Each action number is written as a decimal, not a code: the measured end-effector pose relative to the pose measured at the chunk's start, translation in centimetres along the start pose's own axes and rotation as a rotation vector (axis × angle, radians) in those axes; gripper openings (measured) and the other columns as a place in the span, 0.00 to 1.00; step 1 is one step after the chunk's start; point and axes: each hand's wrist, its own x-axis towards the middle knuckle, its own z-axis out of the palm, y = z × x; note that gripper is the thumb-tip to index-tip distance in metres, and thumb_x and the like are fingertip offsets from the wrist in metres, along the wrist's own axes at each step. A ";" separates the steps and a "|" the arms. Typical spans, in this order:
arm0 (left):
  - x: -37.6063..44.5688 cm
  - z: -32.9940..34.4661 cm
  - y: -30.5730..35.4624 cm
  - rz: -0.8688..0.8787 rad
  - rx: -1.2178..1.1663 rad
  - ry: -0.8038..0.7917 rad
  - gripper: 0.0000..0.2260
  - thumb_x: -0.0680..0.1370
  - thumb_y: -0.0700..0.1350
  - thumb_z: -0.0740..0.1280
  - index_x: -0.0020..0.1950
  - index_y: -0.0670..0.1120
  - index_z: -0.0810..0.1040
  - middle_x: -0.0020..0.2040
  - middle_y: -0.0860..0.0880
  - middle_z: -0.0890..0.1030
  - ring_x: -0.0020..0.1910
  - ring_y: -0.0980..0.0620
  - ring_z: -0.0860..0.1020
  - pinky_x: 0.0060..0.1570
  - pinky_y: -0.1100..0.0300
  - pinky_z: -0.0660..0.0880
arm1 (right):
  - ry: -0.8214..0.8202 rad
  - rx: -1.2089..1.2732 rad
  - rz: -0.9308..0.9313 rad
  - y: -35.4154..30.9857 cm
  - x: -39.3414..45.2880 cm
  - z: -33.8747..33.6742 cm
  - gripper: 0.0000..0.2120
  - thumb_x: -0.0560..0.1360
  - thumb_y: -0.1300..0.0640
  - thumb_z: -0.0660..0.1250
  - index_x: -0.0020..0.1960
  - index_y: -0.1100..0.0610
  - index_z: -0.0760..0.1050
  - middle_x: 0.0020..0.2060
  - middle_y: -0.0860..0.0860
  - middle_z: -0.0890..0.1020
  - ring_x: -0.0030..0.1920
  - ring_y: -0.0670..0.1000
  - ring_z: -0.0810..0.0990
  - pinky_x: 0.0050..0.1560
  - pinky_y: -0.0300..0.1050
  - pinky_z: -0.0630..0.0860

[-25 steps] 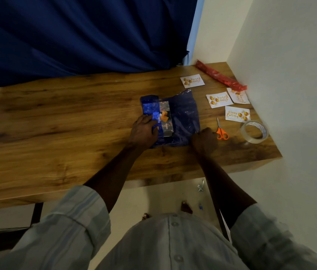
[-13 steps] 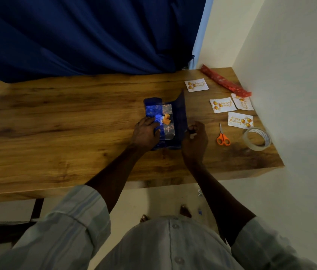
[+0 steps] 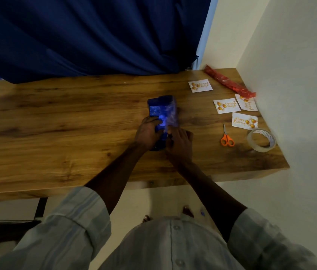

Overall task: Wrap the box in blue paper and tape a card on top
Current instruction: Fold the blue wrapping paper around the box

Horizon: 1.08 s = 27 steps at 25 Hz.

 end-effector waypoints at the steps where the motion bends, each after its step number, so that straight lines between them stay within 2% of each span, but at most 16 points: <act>1: 0.1 0.0 0.0 0.001 -0.015 0.003 0.17 0.77 0.43 0.68 0.65 0.42 0.77 0.70 0.44 0.71 0.72 0.47 0.64 0.69 0.57 0.62 | -0.009 -0.007 -0.003 0.0 0.0 0.2 0.17 0.75 0.56 0.55 0.59 0.60 0.76 0.54 0.57 0.82 0.55 0.56 0.79 0.58 0.47 0.62; 4: 0.3 -0.1 0.1 0.024 -0.052 0.042 0.11 0.80 0.40 0.63 0.58 0.37 0.80 0.67 0.41 0.75 0.69 0.46 0.69 0.66 0.57 0.65 | -0.032 -0.045 -0.029 0.0 0.1 0.6 0.16 0.76 0.57 0.56 0.58 0.61 0.76 0.50 0.58 0.83 0.52 0.57 0.80 0.56 0.46 0.60; 6: 0.4 -0.1 0.4 -0.042 -0.158 0.074 0.12 0.81 0.39 0.60 0.59 0.36 0.79 0.66 0.41 0.76 0.66 0.45 0.73 0.65 0.58 0.67 | -0.007 -0.080 -0.106 0.1 0.0 1.0 0.17 0.74 0.57 0.56 0.56 0.62 0.78 0.46 0.58 0.84 0.48 0.58 0.81 0.54 0.47 0.61; 8: 0.7 0.0 0.6 -0.138 -0.285 0.090 0.13 0.81 0.42 0.61 0.60 0.36 0.79 0.66 0.42 0.76 0.64 0.46 0.75 0.63 0.58 0.70 | 0.012 -0.099 -0.168 0.1 -0.2 1.1 0.17 0.72 0.55 0.58 0.53 0.62 0.79 0.44 0.58 0.84 0.47 0.58 0.82 0.53 0.49 0.63; 11: 1.3 0.2 0.6 -0.156 -0.313 0.097 0.10 0.78 0.42 0.67 0.47 0.35 0.83 0.63 0.42 0.78 0.61 0.48 0.77 0.57 0.62 0.70 | -0.007 -0.030 -0.139 0.2 -0.6 1.2 0.19 0.72 0.56 0.58 0.57 0.64 0.77 0.49 0.61 0.82 0.50 0.62 0.81 0.53 0.53 0.72; 13: 1.5 0.5 0.6 -0.137 -0.266 0.079 0.05 0.75 0.39 0.70 0.47 0.37 0.83 0.64 0.42 0.78 0.63 0.48 0.75 0.57 0.65 0.68 | 0.039 0.014 -0.094 0.3 -1.1 1.0 0.20 0.74 0.57 0.60 0.63 0.65 0.73 0.57 0.65 0.78 0.58 0.64 0.76 0.57 0.55 0.74; 15: 1.5 0.9 0.4 -0.118 -0.173 0.039 0.07 0.74 0.38 0.71 0.51 0.40 0.82 0.66 0.44 0.76 0.66 0.49 0.72 0.60 0.63 0.67 | 0.161 -0.005 0.083 0.3 -1.1 -0.3 0.26 0.73 0.55 0.67 0.68 0.63 0.67 0.64 0.65 0.71 0.66 0.61 0.68 0.65 0.53 0.65; 17: 1.6 1.1 0.1 -0.113 -0.109 0.008 0.10 0.74 0.39 0.71 0.55 0.43 0.81 0.68 0.46 0.74 0.69 0.49 0.68 0.64 0.59 0.68 | 0.260 0.051 0.459 0.8 -0.3 -2.3 0.39 0.69 0.48 0.74 0.72 0.60 0.61 0.70 0.62 0.65 0.70 0.58 0.62 0.68 0.51 0.59; 19: 1.8 1.1 0.0 -0.110 -0.100 -0.001 0.11 0.74 0.40 0.71 0.56 0.43 0.81 0.68 0.46 0.73 0.70 0.48 0.67 0.66 0.56 0.68 | 0.269 0.230 0.821 3.4 0.7 -3.6 0.44 0.66 0.44 0.76 0.74 0.58 0.59 0.69 0.58 0.69 0.68 0.57 0.67 0.67 0.52 0.66; 20: 1.9 1.1 0.1 -0.100 -0.093 -0.004 0.11 0.74 0.39 0.71 0.56 0.43 0.81 0.68 0.46 0.73 0.70 0.48 0.66 0.67 0.55 0.68 | 0.232 0.381 0.911 4.8 1.1 -4.0 0.42 0.66 0.43 0.76 0.72 0.57 0.61 0.65 0.56 0.74 0.63 0.55 0.74 0.64 0.53 0.72; 21: 1.9 1.0 0.2 -0.091 -0.082 -0.007 0.11 0.74 0.39 0.71 0.56 0.43 0.81 0.69 0.46 0.73 0.71 0.47 0.66 0.67 0.54 0.68 | 0.179 0.479 0.915 5.8 1.3 -4.1 0.35 0.67 0.44 0.74 0.68 0.56 0.67 0.57 0.54 0.79 0.56 0.53 0.79 0.59 0.55 0.77; 22: 1.9 1.0 0.3 -0.087 -0.075 -0.010 0.11 0.74 0.39 0.71 0.56 0.43 0.81 0.69 0.46 0.72 0.71 0.47 0.66 0.67 0.53 0.68 | 0.138 0.457 0.874 6.3 1.5 -4.1 0.25 0.69 0.46 0.72 0.61 0.56 0.73 0.50 0.52 0.82 0.49 0.51 0.81 0.54 0.57 0.79; 24: 2.0 0.9 0.3 -0.086 -0.071 -0.014 0.11 0.74 0.39 0.71 0.56 0.44 0.80 0.69 0.46 0.72 0.71 0.48 0.66 0.67 0.54 0.67 | 0.136 0.328 0.779 6.4 1.5 -3.9 0.06 0.74 0.52 0.66 0.48 0.53 0.76 0.42 0.49 0.82 0.42 0.49 0.81 0.50 0.58 0.80; 25: 2.0 1.0 0.2 -0.086 -0.071 -0.018 0.12 0.74 0.39 0.71 0.57 0.45 0.80 0.69 0.47 0.73 0.70 0.48 0.66 0.67 0.55 0.68 | 0.167 0.299 0.733 6.0 1.4 -3.9 0.03 0.76 0.55 0.65 0.47 0.53 0.77 0.42 0.49 0.81 0.42 0.49 0.80 0.50 0.56 0.79; 27: 2.0 1.0 0.1 -0.078 -0.069 -0.015 0.12 0.74 0.39 0.71 0.57 0.45 0.80 0.69 0.47 0.73 0.70 0.49 0.66 0.67 0.56 0.68 | 0.213 0.285 0.613 5.2 1.2 -3.9 0.05 0.77 0.57 0.64 0.49 0.55 0.78 0.45 0.49 0.81 0.44 0.47 0.79 0.51 0.53 0.79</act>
